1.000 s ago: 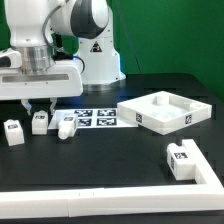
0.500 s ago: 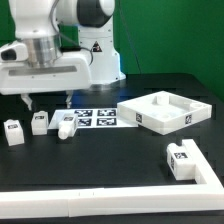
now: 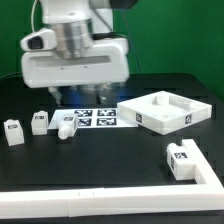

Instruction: Assemble one leg

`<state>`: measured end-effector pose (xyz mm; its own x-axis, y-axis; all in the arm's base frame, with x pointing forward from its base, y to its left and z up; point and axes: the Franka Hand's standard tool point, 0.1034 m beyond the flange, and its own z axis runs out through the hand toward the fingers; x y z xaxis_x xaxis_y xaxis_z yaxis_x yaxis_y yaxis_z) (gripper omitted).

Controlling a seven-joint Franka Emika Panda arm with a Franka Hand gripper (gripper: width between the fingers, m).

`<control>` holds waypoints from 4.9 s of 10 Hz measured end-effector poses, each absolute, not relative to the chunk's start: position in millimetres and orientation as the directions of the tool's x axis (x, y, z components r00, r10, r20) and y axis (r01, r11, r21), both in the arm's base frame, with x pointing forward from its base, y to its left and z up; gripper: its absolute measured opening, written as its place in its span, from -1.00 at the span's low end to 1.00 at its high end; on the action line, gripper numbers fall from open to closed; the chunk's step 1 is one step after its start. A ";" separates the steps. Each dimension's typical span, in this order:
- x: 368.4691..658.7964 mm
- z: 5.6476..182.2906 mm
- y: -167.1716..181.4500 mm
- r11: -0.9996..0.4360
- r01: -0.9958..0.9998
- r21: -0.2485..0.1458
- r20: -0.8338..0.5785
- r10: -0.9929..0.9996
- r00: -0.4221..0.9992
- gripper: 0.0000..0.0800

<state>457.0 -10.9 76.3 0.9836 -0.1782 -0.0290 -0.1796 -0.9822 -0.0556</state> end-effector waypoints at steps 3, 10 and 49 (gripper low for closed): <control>482.5 77.2 40.5 -0.993 -0.108 -0.047 -0.013 -0.108 0.994 0.62; 517.4 65.9 48.2 -0.997 0.075 -0.024 0.101 0.072 0.992 0.62; 575.6 11.6 51.4 -0.990 0.139 -0.018 0.144 0.135 0.980 -0.05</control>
Offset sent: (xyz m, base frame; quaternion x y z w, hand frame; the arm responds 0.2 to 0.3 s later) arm 0.0000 0.0000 0.0000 0.0000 0.0000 0.0000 1.0000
